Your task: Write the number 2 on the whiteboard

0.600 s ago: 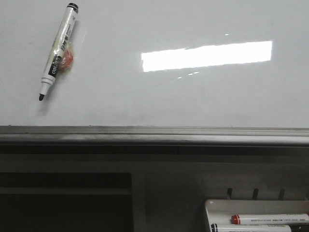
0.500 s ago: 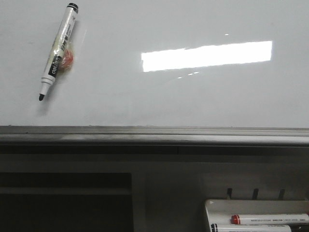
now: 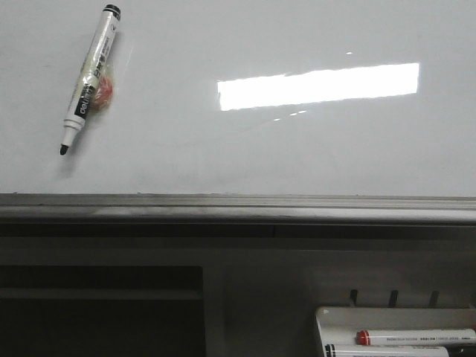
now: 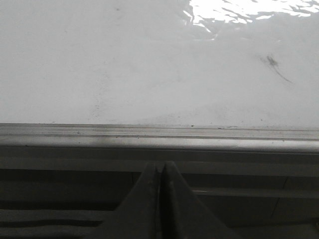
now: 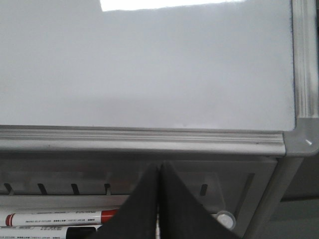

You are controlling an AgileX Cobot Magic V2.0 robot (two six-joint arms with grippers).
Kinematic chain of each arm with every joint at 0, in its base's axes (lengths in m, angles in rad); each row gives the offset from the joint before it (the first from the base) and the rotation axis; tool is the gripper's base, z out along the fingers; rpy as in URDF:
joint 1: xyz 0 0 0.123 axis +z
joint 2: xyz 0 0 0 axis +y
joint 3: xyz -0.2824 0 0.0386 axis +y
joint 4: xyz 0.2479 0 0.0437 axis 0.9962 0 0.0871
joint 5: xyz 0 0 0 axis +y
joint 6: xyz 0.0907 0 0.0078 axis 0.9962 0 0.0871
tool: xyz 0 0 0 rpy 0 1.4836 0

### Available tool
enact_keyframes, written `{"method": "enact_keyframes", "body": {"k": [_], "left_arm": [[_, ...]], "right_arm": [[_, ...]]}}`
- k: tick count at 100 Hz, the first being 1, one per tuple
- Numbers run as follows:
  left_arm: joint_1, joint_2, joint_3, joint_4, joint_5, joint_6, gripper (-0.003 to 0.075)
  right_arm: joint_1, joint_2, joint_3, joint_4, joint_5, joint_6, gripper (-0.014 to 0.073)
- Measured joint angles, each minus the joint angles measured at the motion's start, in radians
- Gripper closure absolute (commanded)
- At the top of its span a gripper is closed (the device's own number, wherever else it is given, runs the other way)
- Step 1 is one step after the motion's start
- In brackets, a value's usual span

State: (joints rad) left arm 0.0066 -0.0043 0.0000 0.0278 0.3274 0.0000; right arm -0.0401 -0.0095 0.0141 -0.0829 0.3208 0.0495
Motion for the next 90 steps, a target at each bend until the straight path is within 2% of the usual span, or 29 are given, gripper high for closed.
{"method": "enact_keyframes", "body": {"k": [38, 53, 60, 73, 90], "left_arm": [[0.0, 0.0, 0.0, 0.008, -0.002, 0.0, 0.0741], [0.0, 0.0, 0.0, 0.008, -0.094, 0.0, 0.0741], [0.0, 0.0, 0.0, 0.005, -0.178, 0.0, 0.0741], [0.0, 0.0, 0.0, 0.001, -0.308, 0.0, 0.0741], [0.0, 0.0, 0.0, -0.001, -0.352, 0.0, 0.0741]], "right_arm": [[0.0, 0.0, 0.0, 0.0, 0.0, -0.002, 0.0665], [0.0, 0.0, 0.0, 0.0, -0.019, 0.0, 0.0665], [0.0, 0.0, 0.0, 0.0, -0.063, 0.0, 0.0665], [0.0, 0.0, 0.0, 0.0, -0.235, 0.0, 0.0665], [0.0, 0.0, 0.0, 0.0, -0.379, 0.0, 0.0665]]}}
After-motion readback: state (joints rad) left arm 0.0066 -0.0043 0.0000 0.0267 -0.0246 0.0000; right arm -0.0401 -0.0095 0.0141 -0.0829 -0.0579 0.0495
